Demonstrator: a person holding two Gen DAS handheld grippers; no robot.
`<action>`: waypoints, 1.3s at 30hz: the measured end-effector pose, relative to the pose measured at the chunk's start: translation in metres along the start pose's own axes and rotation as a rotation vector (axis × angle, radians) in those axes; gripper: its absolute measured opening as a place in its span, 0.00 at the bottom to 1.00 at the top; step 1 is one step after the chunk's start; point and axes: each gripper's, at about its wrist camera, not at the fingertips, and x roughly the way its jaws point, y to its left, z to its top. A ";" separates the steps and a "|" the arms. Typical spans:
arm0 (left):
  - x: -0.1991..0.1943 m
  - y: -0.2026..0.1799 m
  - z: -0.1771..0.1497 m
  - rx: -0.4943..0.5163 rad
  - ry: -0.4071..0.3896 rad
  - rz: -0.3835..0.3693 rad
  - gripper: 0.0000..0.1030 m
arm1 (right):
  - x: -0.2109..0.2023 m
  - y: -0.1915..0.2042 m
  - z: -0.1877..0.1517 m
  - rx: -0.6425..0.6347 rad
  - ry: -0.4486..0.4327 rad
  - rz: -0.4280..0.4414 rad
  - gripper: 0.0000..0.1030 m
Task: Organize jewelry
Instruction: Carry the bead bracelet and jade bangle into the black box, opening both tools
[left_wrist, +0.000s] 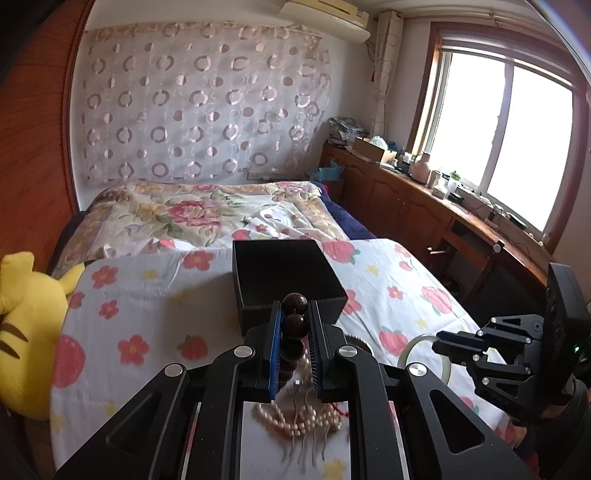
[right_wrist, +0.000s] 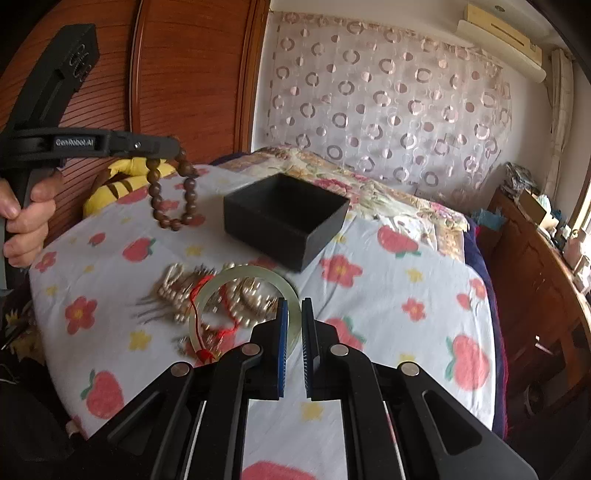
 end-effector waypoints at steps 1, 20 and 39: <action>0.002 0.000 0.003 0.001 0.001 -0.001 0.12 | 0.001 -0.003 0.004 -0.001 -0.006 -0.003 0.08; 0.087 0.016 0.076 0.018 0.048 -0.021 0.12 | 0.072 -0.055 0.082 0.026 -0.052 0.048 0.08; 0.128 0.039 0.060 0.031 0.109 0.071 0.32 | 0.146 -0.058 0.111 0.007 -0.007 0.089 0.08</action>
